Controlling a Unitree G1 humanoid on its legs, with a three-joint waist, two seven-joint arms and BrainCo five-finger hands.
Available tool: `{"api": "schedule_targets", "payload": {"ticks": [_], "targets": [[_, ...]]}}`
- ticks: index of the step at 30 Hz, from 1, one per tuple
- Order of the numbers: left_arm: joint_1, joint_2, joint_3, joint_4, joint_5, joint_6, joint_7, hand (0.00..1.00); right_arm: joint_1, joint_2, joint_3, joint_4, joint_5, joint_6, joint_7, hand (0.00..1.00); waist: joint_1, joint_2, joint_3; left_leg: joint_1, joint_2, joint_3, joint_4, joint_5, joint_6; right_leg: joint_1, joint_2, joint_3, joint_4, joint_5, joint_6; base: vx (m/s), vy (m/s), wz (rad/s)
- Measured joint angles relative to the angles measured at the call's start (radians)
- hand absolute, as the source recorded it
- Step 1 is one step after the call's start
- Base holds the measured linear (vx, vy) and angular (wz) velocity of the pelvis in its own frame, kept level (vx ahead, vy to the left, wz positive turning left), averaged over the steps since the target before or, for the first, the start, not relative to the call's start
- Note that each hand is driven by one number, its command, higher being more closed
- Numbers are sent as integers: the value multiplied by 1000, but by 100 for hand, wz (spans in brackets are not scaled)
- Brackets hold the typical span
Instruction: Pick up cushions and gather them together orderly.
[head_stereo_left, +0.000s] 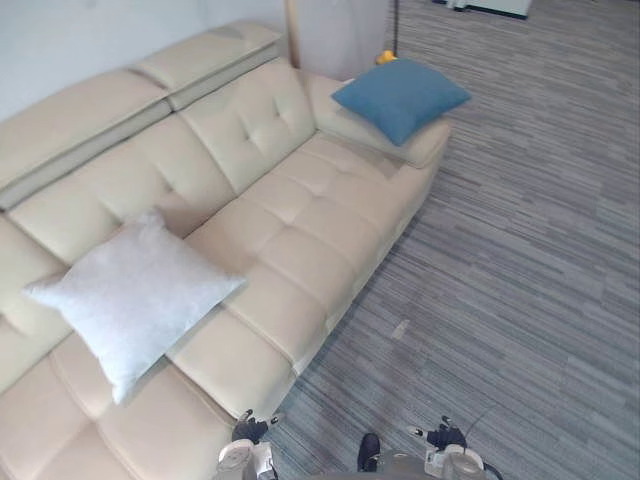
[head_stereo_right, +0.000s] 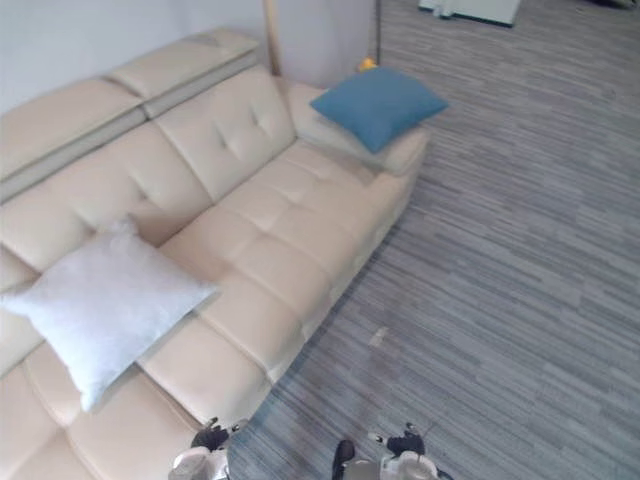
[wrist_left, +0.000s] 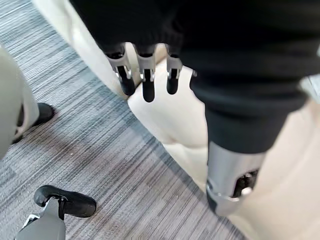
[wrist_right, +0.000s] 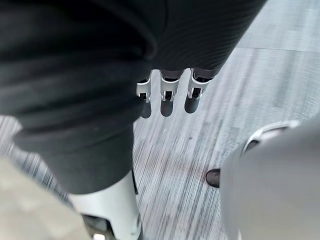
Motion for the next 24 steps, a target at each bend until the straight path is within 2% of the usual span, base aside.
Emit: {"api": "schedule_targets", "payload": {"ticks": [1,2,3,4,6,7,10,11,12,13,14,16,17,18,19,20,22,24], "targets": [[9,-2,9,-18,4,3,-1,0,9,5,7,-4,7,1,-1,0,-1,-15,11,-60,34,-54,172,63,92,25,7,37,6,-21,-7,69,-92,-60],[14,4,10,-26,3,3,-1,0,11,5,13,-5,9,2,-1,0,3,-12,10,-100,51,-92,264,69,114,36,17,62,9,-32,-12,79,-42,-101],[25,5,17,-33,3,3,-1,0,7,5,14,-7,11,2,-2,0,13,-4,12,-152,48,-153,349,28,91,45,34,112,21,-58,-20,71,35,-119],[27,6,18,-43,3,2,-4,0,5,5,18,-7,12,3,-2,0,16,-2,14,-200,30,-201,365,-7,68,48,47,146,21,-65,-32,77,43,-124],[28,-4,19,-62,3,1,-5,0,3,6,16,-4,18,5,-4,0,28,-9,17,-259,-13,-255,320,-41,51,61,54,202,21,-66,-31,133,71,-105],[29,-5,21,-66,3,-2,-5,0,8,6,17,-4,19,7,-8,0,32,-12,22,-286,-52,-295,251,-57,43,67,58,243,19,-69,-27,182,137,-113],[29,-10,22,-70,2,-16,-5,0,2,7,19,-5,19,8,-10,0,48,-14,23,-304,-162,-456,-47,-51,24,64,77,355,18,-78,-11,168,175,-115],[31,-10,21,-68,2,-17,-5,0,0,7,20,-4,18,8,-10,0,49,-10,20,-294,-169,-504,-131,-35,37,63,91,382,17,-84,-2,282,282,-134],[37,-5,22,-67,1,-16,-7,0,-2,9,23,-2,18,10,-10,0,51,-9,15,-276,-166,-515,-163,16,13,65,109,423,22,-93,10,265,253,-114],[43,5,24,-68,1,-16,-8,0,-1,17,30,-2,18,12,-10,0,51,-18,6,-261,-163,-482,-173,6,12,66,106,441,21,-99,17,299,253,-116],[48,19,27,-68,2,-15,-8,0,6,26,34,-6,18,10,-9,0,47,-37,-7,-244,-162,-427,-188,-11,16,64,83,440,24,-106,31,321,246,-107],[47,33,24,-64,2,-14,-8,0,16,37,45,-6,18,11,-8,0,55,-65,-21,-205,-163,-347,-195,-36,19,46,50,426,80,-123,70,315,214,-108],[42,38,15,-56,2,-11,-9,0,14,36,51,-6,18,11,-6,0,60,-67,-19,-160,-164,-299,-210,-52,27,26,46,410,148,-131,88,263,142,-105],[37,38,2,-45,2,-9,-9,0,14,34,52,-8,17,8,-5,0,58,-60,-15,-126,-162,-270,-220,-64,30,-11,45,382,240,-129,132,293,145,-96],[29,38,-13,-37,2,-7,-9,0,8,33,52,-10,17,5,-3,0,57,-55,-11,-107,-159,-258,-225,-70,36,-45,42,355,319,-119,158,281,121,-75],[17,33,-37,-36,2,-1,-8,0,-11,27,49,-11,17,2,0,0,57,-46,2,-62,-156,-240,-246,-85,40,-109,29,289,447,-114,178,245,83,-51],[3,33,-62,-23,2,4,-8,0,-20,22,49,-8,17,0,0,0,49,-46,11,18,-156,-222,-306,-93,40,-150,-17,173,505,-158,127,263,35,-34],[-3,34,-64,-18,1,6,-6,0,-32,19,49,-8,17,-3,0,0,38,-45,18,88,-143,-218,-372,-104,32,-200,-41,82,454,-164,115,381,-69,-8]]}}
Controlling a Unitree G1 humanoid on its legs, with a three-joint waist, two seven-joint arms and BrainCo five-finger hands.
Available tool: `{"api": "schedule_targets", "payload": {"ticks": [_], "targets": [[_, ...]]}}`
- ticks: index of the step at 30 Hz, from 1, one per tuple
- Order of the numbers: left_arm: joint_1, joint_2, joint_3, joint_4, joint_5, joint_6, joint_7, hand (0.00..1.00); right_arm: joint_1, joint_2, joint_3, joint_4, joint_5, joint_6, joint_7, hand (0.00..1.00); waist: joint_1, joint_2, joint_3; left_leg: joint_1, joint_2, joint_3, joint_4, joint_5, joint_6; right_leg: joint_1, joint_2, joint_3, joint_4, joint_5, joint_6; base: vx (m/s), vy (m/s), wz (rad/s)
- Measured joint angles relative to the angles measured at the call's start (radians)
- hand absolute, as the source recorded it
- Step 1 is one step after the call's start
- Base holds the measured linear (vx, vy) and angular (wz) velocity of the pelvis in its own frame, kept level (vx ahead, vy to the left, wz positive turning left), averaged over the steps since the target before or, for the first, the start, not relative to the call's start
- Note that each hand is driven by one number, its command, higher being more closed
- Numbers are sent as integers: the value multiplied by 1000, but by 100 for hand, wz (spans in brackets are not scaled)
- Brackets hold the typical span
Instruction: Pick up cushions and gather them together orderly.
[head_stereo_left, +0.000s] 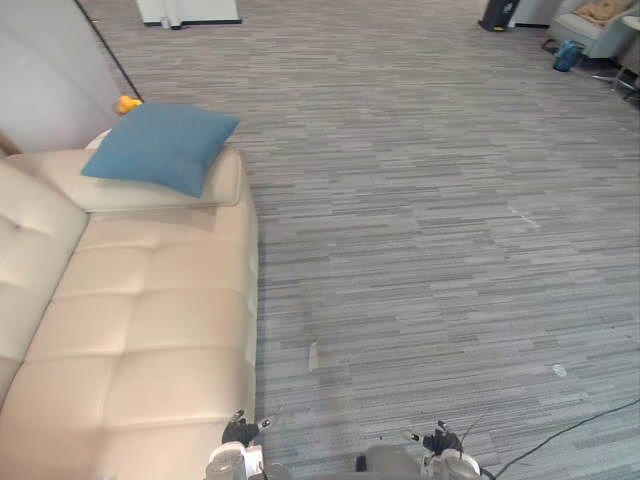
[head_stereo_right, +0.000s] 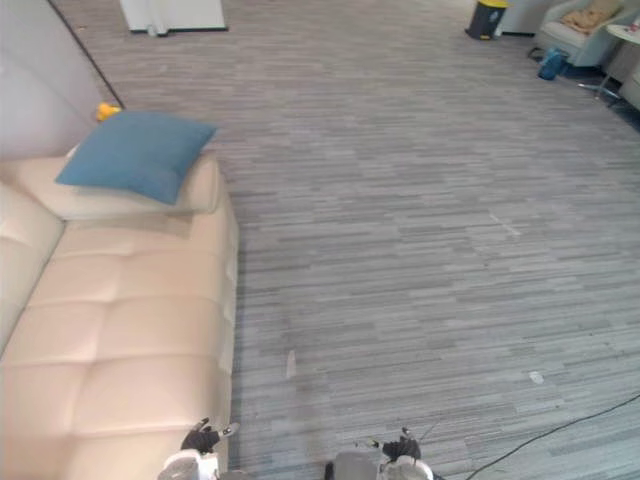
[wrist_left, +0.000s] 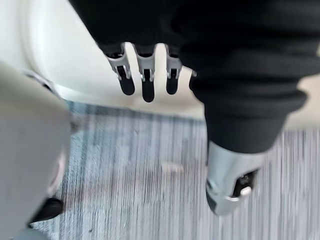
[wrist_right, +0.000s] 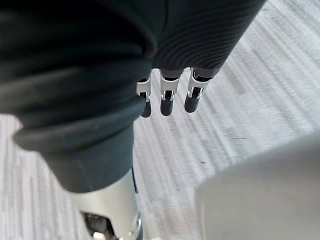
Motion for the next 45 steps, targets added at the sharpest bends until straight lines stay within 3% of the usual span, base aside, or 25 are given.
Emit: {"api": "schedule_targets", "payload": {"ticks": [3,4,5,8,9,10,12,13,16,19,21,22,24,26,28,29,31,33,35,37,40,41,42,44,45], "targets": [[-18,11,-56,18,1,1,3,0,-18,-11,-6,3,1,-3,-1,0,-12,-3,16,59,6,-24,-60,-4,-16,-69,-9,0,-240,112,-17,464,-173,17],[-25,17,-67,30,2,5,2,0,-23,-18,-9,12,0,-2,0,0,-19,-2,35,91,6,-71,-63,-6,-20,-47,-3,0,-268,201,-80,405,-163,11],[-29,7,-67,41,9,5,-2,0,-34,-25,-12,14,-3,-2,0,0,-13,25,41,93,31,-102,-50,7,-27,-33,9,-17,-261,184,-93,492,-238,4],[-27,-14,-51,37,27,4,4,0,-61,-27,-31,43,-11,3,0,0,-13,47,47,8,54,-214,161,93,-65,-5,30,-26,-225,88,-115,535,-285,6],[-31,-20,-33,19,28,5,1,0,-59,-27,-20,41,-16,5,-1,0,-16,55,60,-102,73,-266,418,171,-56,57,43,-35,-262,72,-122,447,-187,14],[-27,-24,-22,-3,28,4,1,0,-57,-27,-13,41,-16,7,-4,0,-11,61,68,-195,101,-294,638,190,-61,128,60,-38,-311,66,-132,429,-156,3],[-23,-18,-19,-33,28,-2,1,0,-47,-21,24,41,-16,8,-10,0,3,54,77,-308,131,-258,852,169,-69,266,79,-33,-388,55,-148,365,-74,-16],[-22,-17,-20,-45,28,-3,1,0,-47,-19,36,40,-15,8,-10,0,7,42,83,-336,132,-237,868,162,-62,305,79,-27,-417,49,-153,396,-54,-9],[-18,-19,-25,-75,19,-8,2,0,-51,-7,36,39,-14,8,-11,0,19,39,78,-458,131,-110,738,104,-25,426,73,-6,-523,44,-142,354,11,-18],[-20,-19,-25,-86,18,-19,2,0,-50,6,36,38,-14,10,-13,0,35,31,80,-497,58,6,375,113,0,520,40,-2,-600,34,-109,507,124,-5],[-18,-20,-27,-77,16,-22,-1,0,-52,4,16,42,-14,8,-15,0,49,37,68,-487,-15,23,76,285,25,581,31,6,-652,10,-68,551,207,-12],[-18,-16,-25,-75,14,-22,-1,0,-53,5,16,43,-14,9,-17,0,62,29,69,-471,-25,24,62,347,64,596,23,22,-662,4,-57,537,218,-9],[-20,9,-25,-59,9,-18,-2,0,-53,21,16,45,-15,9,-15,0,58,-18,48,-441,-87,25,32,304,104,585,-31,41,-618,38,-11,581,263,17],[-18,21,-26,-59,9,-17,-3,0,-37,20,7,45,-17,9,-14,0,64,-31,43,-401,-105,17,59,254,105,540,-46,75,-424,45,3,477,231,29],[-17,26,-30,-34,9,-4,-4,0,-21,18,6,42,-17,5,-8,0,55,-30,43,-298,-125,-26,52,192,102,408,-69,79,-20,124,137,509,214,38],[-18,26,-33,-28,9,0,-4,0,-13,17,8,41,-17,3,-7,0,52,-30,43,-267,-128,-37,53,175,101,369,-72,81,90,116,132,585,181,55],[-18,25,-37,-21,9,4,-4,0,3,14,10,18,-17,-2,-2,0,47,-18,46,-155,-131,-78,26,138,95,238,-88,46,250,61,78,495,82,59],[-17,19,-37,-20,9,5,-4,0,3,16,10,8,-17,-3,0,0,40,-20,45,-71,-126,-113,-25,138,95,167,-93,14,180,19,34,392,-18,65],[-18,6,-36,-21,8,5,-3,0,3,13,9,0,-17,-8,1,0,22,-18,42,-34,-112,-164,-51,120,85,114,-78,11,17,18,23,349,-105,90],[-19,-7,-35,-20,10,5,-3,0,-5,14,8,4,-16,-7,2,0,6,-23,42,-14,-101,-233,-27,58,45,82,-35,125,-260,80,16,353,-209,89],[-18,-17,-22,-19,10,5,-2,0,3,10,8,7,-15,-6,5,0,0,-31,32,9,-96,-299,30,-21,5,89,-19,208,-358,219,17,417,-268,67],[-7,-38,-15,-16,11,4,-2,0,6,-8,1,14,-15,-5,7,0,3,10,10,10,-61,-335,30,-28,-2,85,-4,157,-309,164,-4,502,-270,81],[-1,-46,-27,-10,11,2,-7,0,1,-23,0,31,-12,0,9,0,-1,29,0,10,-44,-360,46,-26,-5,84,1,121,-271,123,-21,499,-252,77],[1,-46,-10,-5,11,3,-3,0,-4,-28,3,41,-6,1,10,0,-1,41,-2,-54,-16,-361,180,-17,-21,113,0,67,-259,81,-44,514,-286,81],[-6,-46,7,-7,11,3,-4,0,-2,-29,3,41,-5,3,10,0,-2,42,0,-157,7,-346,386,15,-65,157,-1,28,-286,67,-55,459,-282,89]]}}
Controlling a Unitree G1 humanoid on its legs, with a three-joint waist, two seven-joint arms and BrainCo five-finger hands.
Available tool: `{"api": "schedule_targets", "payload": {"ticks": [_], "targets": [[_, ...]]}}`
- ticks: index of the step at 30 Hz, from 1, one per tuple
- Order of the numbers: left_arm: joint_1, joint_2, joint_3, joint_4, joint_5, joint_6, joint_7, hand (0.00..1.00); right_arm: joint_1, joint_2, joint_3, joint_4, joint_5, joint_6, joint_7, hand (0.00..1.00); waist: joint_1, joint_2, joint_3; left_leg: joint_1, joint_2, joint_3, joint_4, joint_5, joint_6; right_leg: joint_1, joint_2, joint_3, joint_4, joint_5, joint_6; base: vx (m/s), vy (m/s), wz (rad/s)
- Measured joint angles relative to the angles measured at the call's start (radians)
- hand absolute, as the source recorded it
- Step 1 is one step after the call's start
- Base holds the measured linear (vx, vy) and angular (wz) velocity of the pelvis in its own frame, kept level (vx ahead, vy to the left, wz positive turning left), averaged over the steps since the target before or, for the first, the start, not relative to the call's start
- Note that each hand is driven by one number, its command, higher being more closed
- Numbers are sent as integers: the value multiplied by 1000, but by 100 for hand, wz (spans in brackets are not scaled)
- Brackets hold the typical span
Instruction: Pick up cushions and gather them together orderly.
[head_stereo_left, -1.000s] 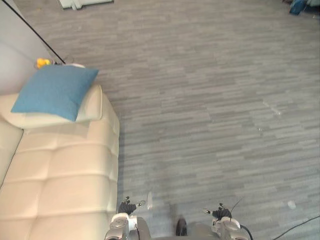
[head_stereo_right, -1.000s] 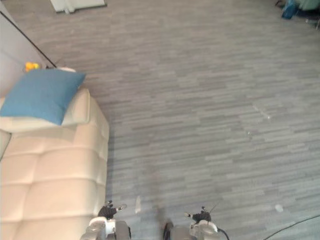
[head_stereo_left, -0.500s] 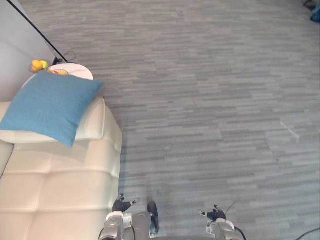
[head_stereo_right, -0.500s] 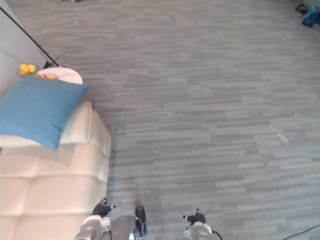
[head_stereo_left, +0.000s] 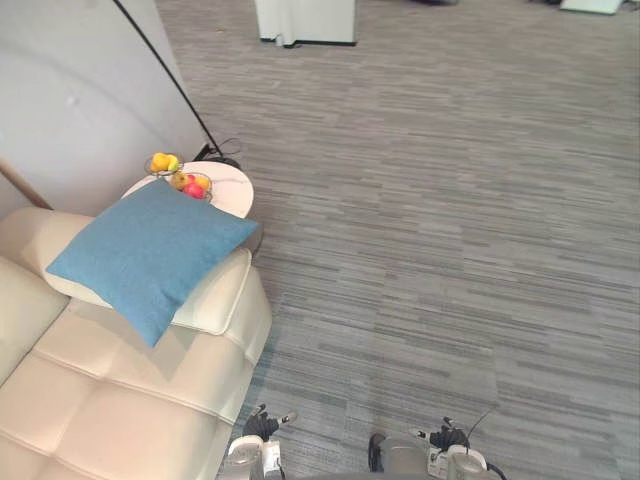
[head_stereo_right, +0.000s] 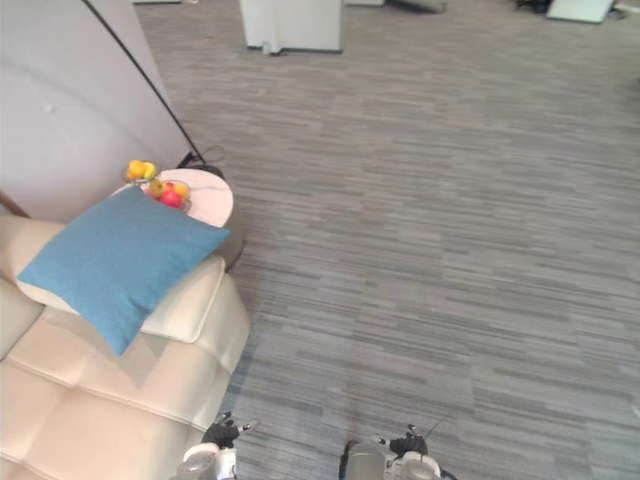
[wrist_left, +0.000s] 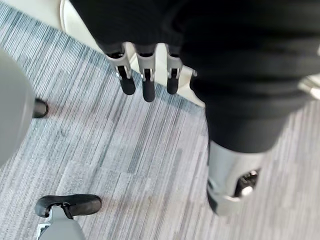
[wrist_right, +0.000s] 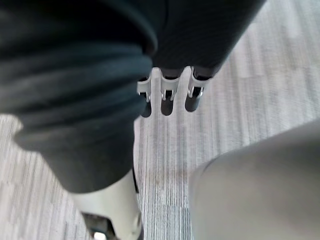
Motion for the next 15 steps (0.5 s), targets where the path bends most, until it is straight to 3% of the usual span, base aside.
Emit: {"api": "schedule_targets", "payload": {"ticks": [2,3,5,8,9,12,15], "targets": [[-3,0,13,-27,0,-1,2,0,4,4,8,1,8,2,-2,0,8,-4,10,-98,70,87,218,-1,-4,93,5,-47,-55,-7,-12,325,-168,69],[7,-1,10,-38,0,-6,2,0,7,9,11,2,8,2,-2,0,12,-13,14,-115,104,170,231,-1,-2,152,-1,-82,-91,-7,-13,312,-112,64],[6,0,-4,-39,1,-7,-1,0,3,15,17,-3,9,1,-1,0,11,-16,13,-133,117,259,166,-6,12,207,-20,-119,-139,-7,-13,167,-30,54],[4,0,-6,-44,2,-7,1,0,6,19,17,-13,9,1,0,0,9,-14,12,-185,111,400,-92,66,70,265,-52,-187,-202,-10,17,217,84,61],[0,2,-6,-46,6,-8,1,0,6,18,17,-15,8,2,-1,0,12,-11,17,-187,99,428,-185,173,53,277,-60,-202,-198,-20,39,283,201,70],[4,38,-15,-40,9,-7,2,0,-1,56,19,-8,6,5,2,0,19,-64,-7,-156,11,436,-271,192,72,294,-104,-192,-247,3,78,235,160,41],[13,50,-25,-33,22,-5,0,0,7,74,12,2,-1,6,3,0,19,-68,-8,-111,-25,431,-292,182,88,347,-133,-186,-258,26,101,210,146,25]]}}
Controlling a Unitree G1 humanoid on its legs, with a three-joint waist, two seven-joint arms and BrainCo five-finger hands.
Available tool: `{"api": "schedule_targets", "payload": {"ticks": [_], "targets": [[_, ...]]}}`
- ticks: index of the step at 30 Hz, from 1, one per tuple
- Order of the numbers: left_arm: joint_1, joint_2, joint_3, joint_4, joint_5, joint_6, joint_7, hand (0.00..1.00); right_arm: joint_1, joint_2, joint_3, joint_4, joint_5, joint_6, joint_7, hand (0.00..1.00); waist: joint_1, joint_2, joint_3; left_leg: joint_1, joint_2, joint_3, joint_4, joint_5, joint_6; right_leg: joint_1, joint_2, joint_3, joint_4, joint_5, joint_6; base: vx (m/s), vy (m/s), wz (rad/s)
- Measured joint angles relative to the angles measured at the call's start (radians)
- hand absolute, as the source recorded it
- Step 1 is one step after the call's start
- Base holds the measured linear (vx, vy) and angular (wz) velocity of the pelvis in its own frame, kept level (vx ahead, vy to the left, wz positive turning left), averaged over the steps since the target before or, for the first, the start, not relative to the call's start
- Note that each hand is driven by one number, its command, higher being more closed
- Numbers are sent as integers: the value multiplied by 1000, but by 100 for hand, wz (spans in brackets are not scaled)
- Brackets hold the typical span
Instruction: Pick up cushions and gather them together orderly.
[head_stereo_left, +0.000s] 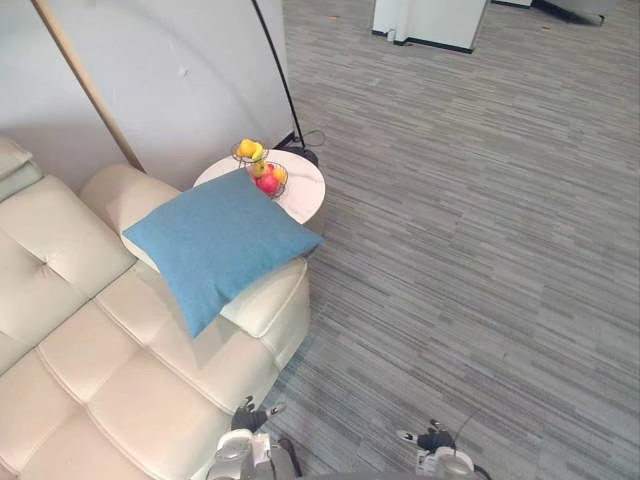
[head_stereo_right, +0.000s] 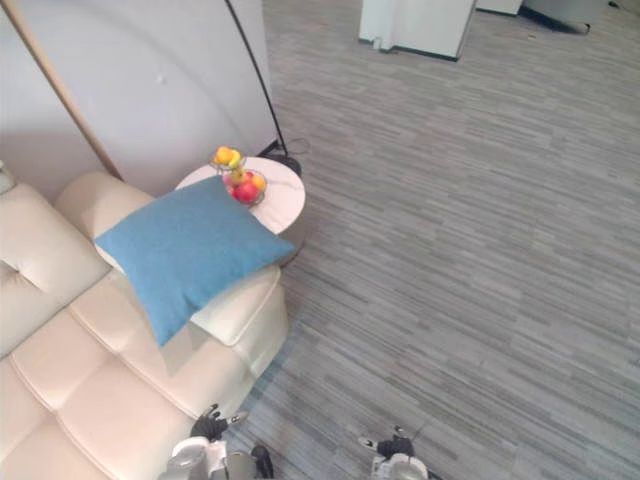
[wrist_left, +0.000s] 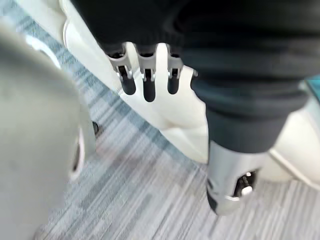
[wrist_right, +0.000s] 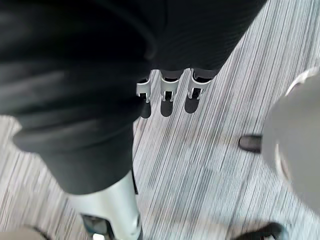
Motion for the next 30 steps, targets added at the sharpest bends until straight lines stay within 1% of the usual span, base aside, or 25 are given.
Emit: {"api": "schedule_targets", "payload": {"ticks": [2,3,4,5,6,7,8,9,10,11,12,13,14,15,16,17,18,20,21,22,23,24,27,28,30], "targets": [[6,1,0,6,8,0,-1,0,0,-2,-16,4,-15,1,2,0,4,-1,-8,45,-30,-3,-63,0,3,1,-17,11,39,2,-1,124,108,18],[5,4,-6,20,8,0,-2,0,0,-9,-16,9,-16,1,3,0,4,1,-10,69,-46,-7,-104,2,7,-21,-34,19,117,2,0,89,112,15],[10,4,-20,21,8,0,-4,0,-2,-11,-15,6,-22,0,6,0,3,2,-12,96,-61,-19,-140,1,13,-76,-58,40,254,3,-1,70,102,16],[10,7,-24,21,9,0,-6,0,-3,-13,-15,3,-24,1,7,0,3,3,-12,112,-75,-35,-153,-2,19,-114,-76,55,348,9,-6,98,111,37],[14,20,-55,20,12,2,-8,0,-3,-29,-14,-5,-32,0,10,0,-11,-7,-9,133,-92,-63,-165,-14,14,-187,-101,101,528,67,-4,99,77,48],[13,23,-62,20,15,3,-8,0,-3,-32,-13,-7,-34,-1,10,0,-17,-6,-8,148,-94,-81,-167,-17,14,-216,-101,122,584,103,1,170,73,85],[12,29,-76,19,18,3,-8,0,5,-35,-14,-7,-41,-2,9,0,-23,-5,-6,170,-92,-119,-170,-24,26,-275,-77,191,701,93,-4,220,25,88],[12,31,-76,18,18,3,-7,0,11,-36,-13,-8,-41,-3,9,0,-19,-9,-5,190,-87,-147,-170,-27,34,-303,-46,218,722,19,-11,227,4,88],[12,30,-76,19,19,3,-7,0,13,-36,-12,-9,-41,-4,9,0,-20,-9,-5,197,-84,-162,-171,-31,34,-314,-30,221,712,-9,-18,187,-42,75],[12,28,-75,19,20,3,-6,0,14,-37,-10,-9,-41,-8,9,0,-20,-8,-5,209,-74,-188,-171,-40,32,-337,9,235,663,-52,-28,207,-83,72],[10,24,-74,20,22,3,-6,0,15,-39,-6,-8,-41,-11,9,0,-20,-6,-4,225,-64,-225,-172,-50,19,-361,60,258,594,-73,-34,266,-147,81],[9,18,-64,21,24,3,-6,0,15,-40,-5,-7,-40,-12,9,0,-23,-5,-4,226,-52,-243,-170,-59,10,-376,98,290,523,-75,-30,286,-202,91],[6,7,-41,22,25,3,-5,0,16,-40,-5,-7,-37,-13,10,0,-25,-4,-4,228,-43,-280,-168,-71,-8,-378,141,328,413,-68,-28,238,-198,80],[3,4,-38,22,25,3,-6,0,17,-39,-5,-8,-34,-15,9,0,-25,-6,-4,230,-42,-294,-167,-76,-16,-378,151,344,364,-58,-32,261,-221,101],[1,4,-37,20,26,0,-7,0,28,-33,-5,-4,-32,-16,10,0,-26,-23,-3,227,-59,-332,-149,-94,-35,-361,149,384,215,11,-53,259,-194,82],[-5,7,-34,21,26,-1,-7,0,27,-29,-6,-4,-29,-16,10,0,-26,-43,-2,228,-68,-347,-137,-103,-48,-358,139,387,203,69,-71,415,-285,109],[-14,-19,-11,40,26,0,-5,0,23,-48,-7,-5,-30,-15,10,0,-26,3,0,224,-34,-357,-115,-112,-61,-342,151,324,222,29,-88,366,-225,75],[-11,-46,0,39,26,0,-3,0,15,-65,-5,-3,-31,-10,13,0,-25,39,-2,227,-5,-360,-124,-114,-66,-330,164,284,219,9,-100,386,-201,65],[-9,-49,0,41,26,0,-6,0,13,-72,-2,-3,-31,-8,15,0,-24,54,-4,229,17,-360,-139,-108,-75,-315,181,259,201,4,-107,320,-162,51],[-6,-49,4,39,25,0,-5,0,10,-74,3,-2,-31,-6,14,0,-23,58,-4,235,34,-358,-153,-97,-86,-300,194,247,189,4,-108,280,-141,51],[-6,-48,3,39,26,0,-2,0,10,-70,8,-2,-31,-6,14,0,-24,57,-1,244,46,-357,-154,-85,-92,-272,200,223,173,-1,-116,232,-126,40],[-7,-49,3,39,26,0,-2,0,14,-69,14,-2,-31,-6,14,0,-25,50,2,246,53,-357,-148,-82,-94,-256,201,208,163,-5,-122,222,-126,50],[-13,-48,-1,37,26,0,-5,0,12,-62,25,-2,-30,-6,14,0,-26,34,11,236,63,-315,-121,-67,-100,-220,191,174,141,-7,-125,99,-47,42],[-14,-48,-3,37,26,0,-5,0,13,-55,24,-3,-28,-6,12,0,-33,23,8,213,61,-273,-99,-55,-99,-214,172,153,130,-7,-125,58,5,53],[-14,-48,-8,35,26,0,-1,0,14,-52,22,-3,-14,-6,7,0,-35,19,5,206,48,-206,-85,-39,-98,-204,151,146,118,-7,-125,29,43,42]]}}
